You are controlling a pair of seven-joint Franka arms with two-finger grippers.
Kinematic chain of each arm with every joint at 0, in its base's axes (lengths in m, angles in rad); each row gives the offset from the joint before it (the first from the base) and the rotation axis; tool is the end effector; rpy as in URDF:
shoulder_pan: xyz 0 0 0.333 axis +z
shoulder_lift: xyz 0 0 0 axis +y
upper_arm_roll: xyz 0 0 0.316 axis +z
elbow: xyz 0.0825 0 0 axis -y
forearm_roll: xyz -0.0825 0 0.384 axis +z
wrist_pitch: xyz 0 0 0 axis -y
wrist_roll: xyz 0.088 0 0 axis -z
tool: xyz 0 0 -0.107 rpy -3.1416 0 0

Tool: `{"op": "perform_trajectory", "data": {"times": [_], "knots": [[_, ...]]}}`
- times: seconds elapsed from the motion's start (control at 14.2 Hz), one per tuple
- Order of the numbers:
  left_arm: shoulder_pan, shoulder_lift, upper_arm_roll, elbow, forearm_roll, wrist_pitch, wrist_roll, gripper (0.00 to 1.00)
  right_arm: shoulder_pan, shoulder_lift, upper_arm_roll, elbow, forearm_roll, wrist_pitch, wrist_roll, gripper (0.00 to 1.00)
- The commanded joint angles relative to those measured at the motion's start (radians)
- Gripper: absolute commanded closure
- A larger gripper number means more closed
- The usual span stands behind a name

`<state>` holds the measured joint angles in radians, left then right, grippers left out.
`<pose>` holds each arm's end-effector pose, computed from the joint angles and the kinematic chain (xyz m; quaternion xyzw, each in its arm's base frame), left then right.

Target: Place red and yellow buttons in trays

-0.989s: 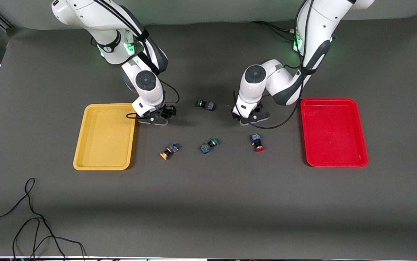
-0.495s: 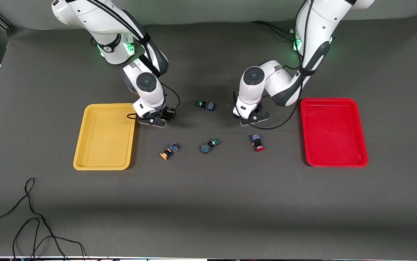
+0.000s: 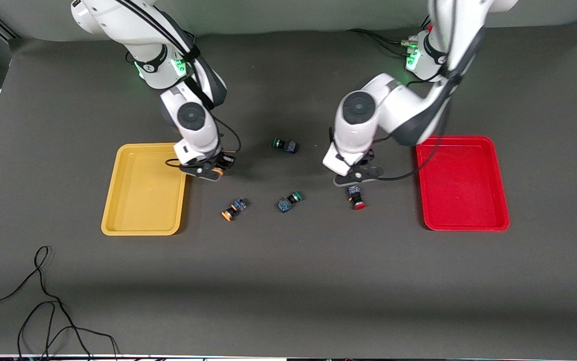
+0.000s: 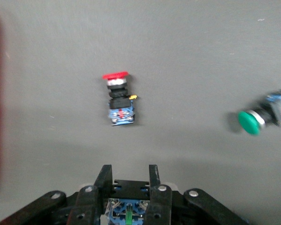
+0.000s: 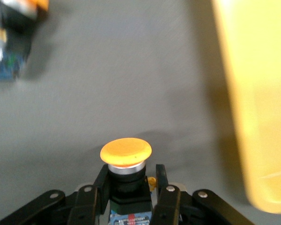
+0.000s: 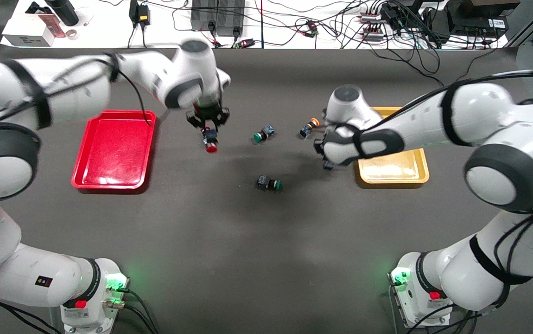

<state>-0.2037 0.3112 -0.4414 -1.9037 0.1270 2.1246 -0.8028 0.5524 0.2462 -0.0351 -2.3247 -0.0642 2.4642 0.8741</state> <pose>0.4985 -0.3515 0.3461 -0.9982 -0.0511 0.0299 0.0092 0.4434 0.2520 0.2251 0.9868 -0.1512 -0.0262 0.0519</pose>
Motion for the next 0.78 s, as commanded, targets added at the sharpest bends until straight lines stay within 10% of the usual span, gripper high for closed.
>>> {"op": "perform_trajectory", "data": {"times": [0.0,0.28,0.71], "knots": [[0.136,-0.098,-0.010,0.011,-0.102,-0.127,0.305,0.82,-0.083,-0.158,-0.078,-0.007,-0.008,-0.147,-0.156,0.91],[0.329,-0.164,-0.002,-0.009,-0.106,-0.235,0.525,0.83,-0.082,-0.168,-0.305,-0.016,-0.005,-0.171,-0.351,0.91],[0.527,-0.144,0.001,-0.269,0.026,0.119,0.691,0.83,-0.117,-0.010,-0.333,-0.031,0.271,-0.111,-0.360,0.88]]}}
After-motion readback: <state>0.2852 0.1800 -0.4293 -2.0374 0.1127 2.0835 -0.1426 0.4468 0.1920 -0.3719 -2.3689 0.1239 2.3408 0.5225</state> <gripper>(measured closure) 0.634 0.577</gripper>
